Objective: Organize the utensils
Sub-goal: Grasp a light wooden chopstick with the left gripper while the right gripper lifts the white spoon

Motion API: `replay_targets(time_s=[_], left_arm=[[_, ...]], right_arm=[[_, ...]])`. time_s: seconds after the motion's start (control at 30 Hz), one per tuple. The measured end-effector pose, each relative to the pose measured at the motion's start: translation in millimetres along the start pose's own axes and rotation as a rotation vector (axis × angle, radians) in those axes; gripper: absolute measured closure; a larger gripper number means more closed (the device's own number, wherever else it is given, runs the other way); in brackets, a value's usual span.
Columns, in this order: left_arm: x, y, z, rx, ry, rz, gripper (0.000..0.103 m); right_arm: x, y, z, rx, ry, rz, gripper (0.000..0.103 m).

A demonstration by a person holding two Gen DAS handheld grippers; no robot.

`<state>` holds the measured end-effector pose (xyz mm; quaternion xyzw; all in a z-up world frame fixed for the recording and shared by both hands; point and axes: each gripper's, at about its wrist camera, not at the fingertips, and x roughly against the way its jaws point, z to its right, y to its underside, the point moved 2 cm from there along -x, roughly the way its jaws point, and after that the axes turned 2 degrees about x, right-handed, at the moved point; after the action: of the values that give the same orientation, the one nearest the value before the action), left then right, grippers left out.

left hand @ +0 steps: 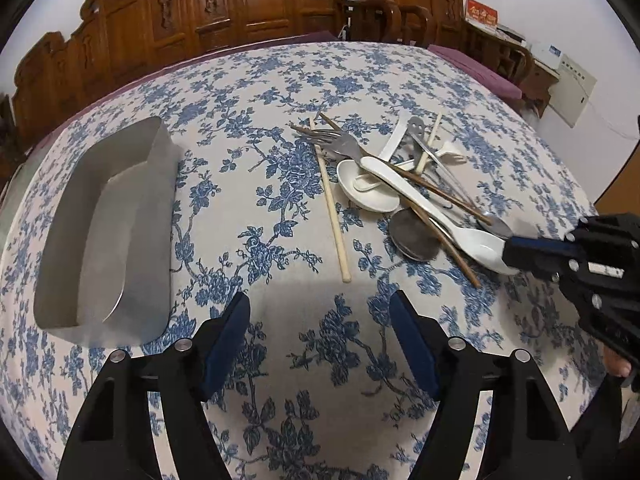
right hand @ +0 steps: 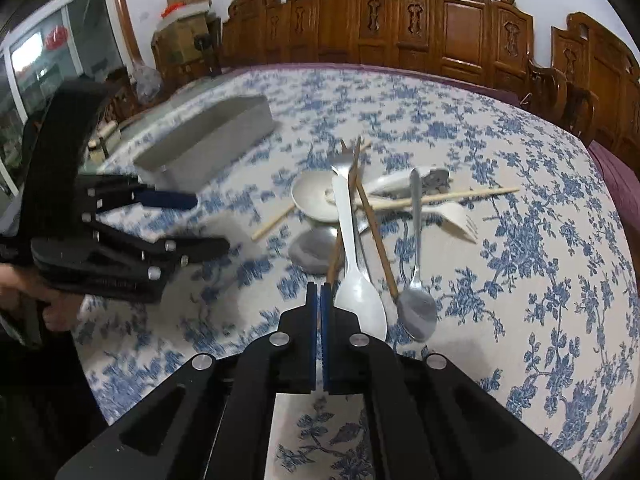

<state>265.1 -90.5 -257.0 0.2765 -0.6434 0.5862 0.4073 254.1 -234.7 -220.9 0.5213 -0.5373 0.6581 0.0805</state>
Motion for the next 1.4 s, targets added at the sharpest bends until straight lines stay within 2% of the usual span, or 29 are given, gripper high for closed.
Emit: replay_targets(time_s=[0.17, 0.3, 0.33, 0.67, 0.73, 0.87, 0.93, 1.13, 1.2, 1.4], left_arm=[[-7, -5, 0, 0.001, 0.002, 0.001, 0.034], [-16, -9, 1, -0.002, 0.008, -0.001, 0.034], [-17, -10, 1, -0.003, 0.006, -0.001, 0.034], [-17, -18, -4, -0.010, 0.000, 0.003, 0.035], [-15, -19, -5, -0.013, 0.000, 0.007, 0.035], [-16, -19, -6, -0.013, 0.001, 0.006, 0.035], [-17, -19, -6, -0.013, 0.001, 0.003, 0.035], [-22, -22, -4, -0.017, 0.009, -0.001, 0.035], [-26, -24, -3, -0.015, 0.014, -0.007, 0.043], [-42, -32, -1, -0.007, 0.029, -0.033, 0.057]], right_arm=[[1, 0, 14, -0.037, 0.038, 0.008, 0.099], [-6, -2, 19, -0.062, 0.025, 0.010, 0.075], [-9, -4, 19, -0.063, 0.022, 0.007, 0.075], [-56, -31, 28, -0.094, 0.014, -0.085, 0.076], [-58, -33, 30, -0.110, -0.009, -0.087, 0.080], [-57, -33, 28, -0.094, 0.005, -0.097, 0.086], [-54, -33, 28, -0.094, -0.001, -0.098, 0.095], [-37, -34, 32, -0.136, -0.027, -0.067, 0.096], [-30, -34, 33, -0.155, -0.028, -0.048, 0.096], [-8, -33, 35, -0.175, -0.036, -0.008, 0.096]])
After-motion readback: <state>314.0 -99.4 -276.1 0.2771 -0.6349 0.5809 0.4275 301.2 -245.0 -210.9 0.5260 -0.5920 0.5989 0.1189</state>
